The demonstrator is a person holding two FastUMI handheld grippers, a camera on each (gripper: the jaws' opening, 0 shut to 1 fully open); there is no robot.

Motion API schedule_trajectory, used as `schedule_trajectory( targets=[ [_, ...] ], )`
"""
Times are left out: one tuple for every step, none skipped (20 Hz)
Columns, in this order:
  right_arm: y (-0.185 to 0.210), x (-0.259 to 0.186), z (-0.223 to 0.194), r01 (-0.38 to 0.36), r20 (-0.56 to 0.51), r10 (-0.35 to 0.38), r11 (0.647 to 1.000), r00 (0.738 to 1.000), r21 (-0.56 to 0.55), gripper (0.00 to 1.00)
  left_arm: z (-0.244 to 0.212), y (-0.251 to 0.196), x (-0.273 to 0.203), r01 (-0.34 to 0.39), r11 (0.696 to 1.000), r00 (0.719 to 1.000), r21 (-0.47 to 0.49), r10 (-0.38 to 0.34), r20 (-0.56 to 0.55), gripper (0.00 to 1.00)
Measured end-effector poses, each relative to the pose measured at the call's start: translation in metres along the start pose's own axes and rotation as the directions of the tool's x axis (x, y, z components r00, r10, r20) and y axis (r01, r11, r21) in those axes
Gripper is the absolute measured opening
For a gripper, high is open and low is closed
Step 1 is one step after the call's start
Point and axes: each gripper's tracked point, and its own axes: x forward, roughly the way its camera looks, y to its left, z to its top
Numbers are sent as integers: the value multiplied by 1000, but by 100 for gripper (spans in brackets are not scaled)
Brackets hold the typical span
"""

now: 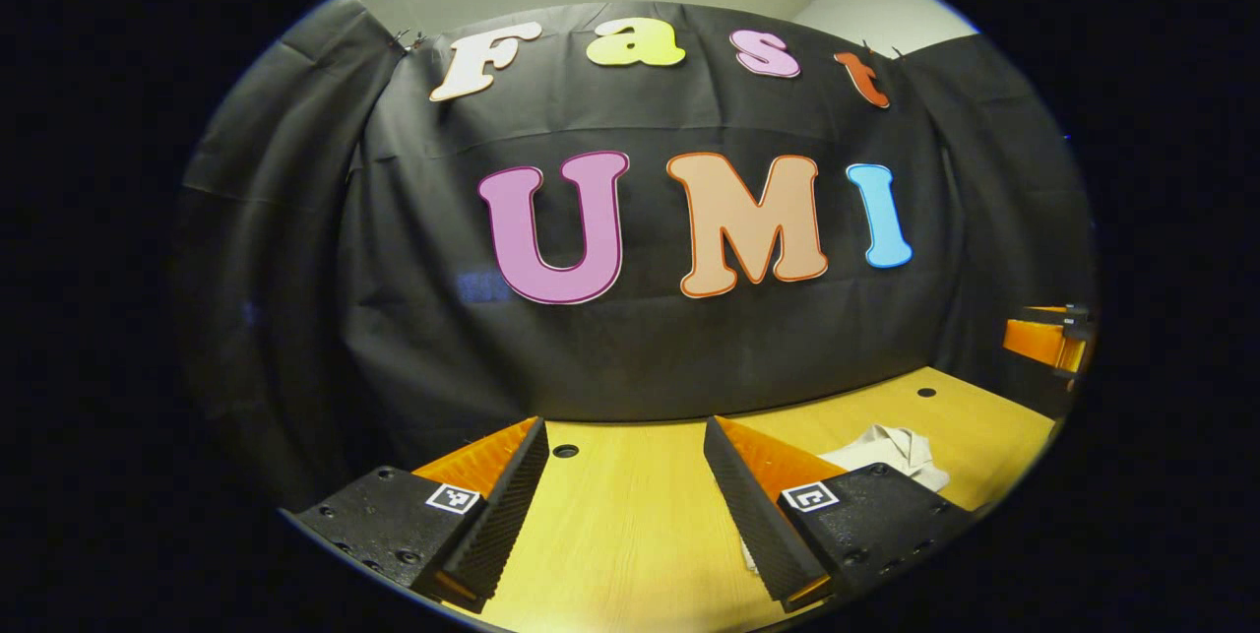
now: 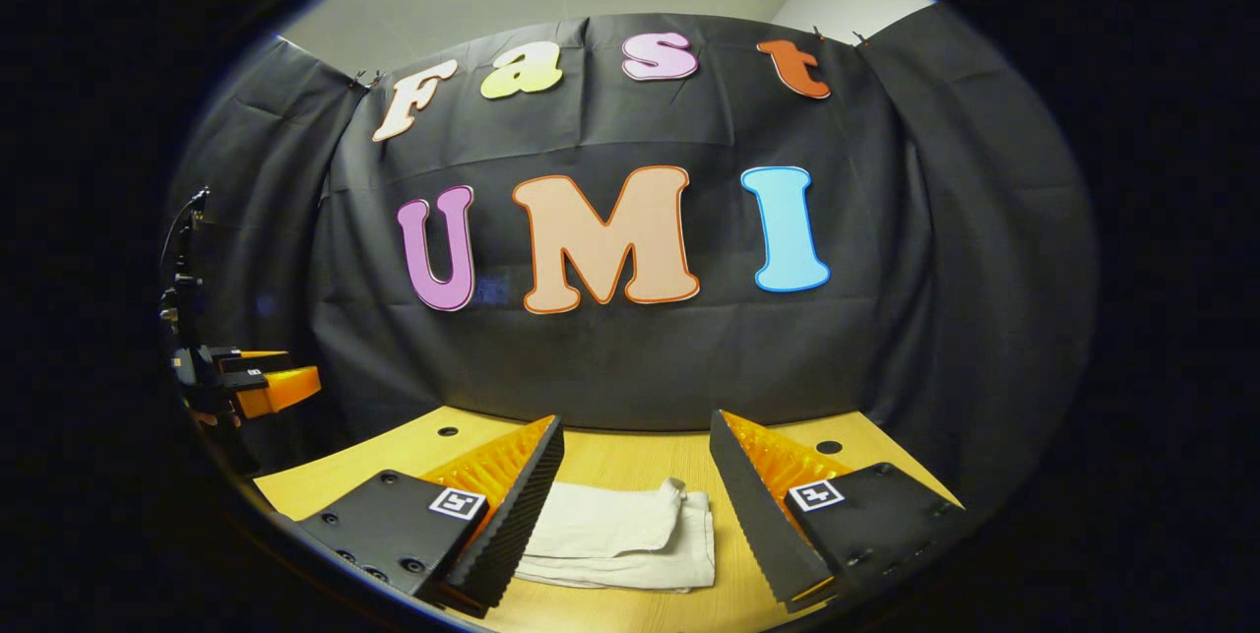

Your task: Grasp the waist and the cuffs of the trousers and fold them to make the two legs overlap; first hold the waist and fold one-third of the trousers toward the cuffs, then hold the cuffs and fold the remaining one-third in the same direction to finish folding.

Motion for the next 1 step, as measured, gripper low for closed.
schedule_trajectory(
  targets=[
    [1, 0, 0, 1, 2, -1, 1000, 1000, -3, 91, 3, 0, 0, 0, 1000, 1000, -1, 0, 10, 95]
  ],
)
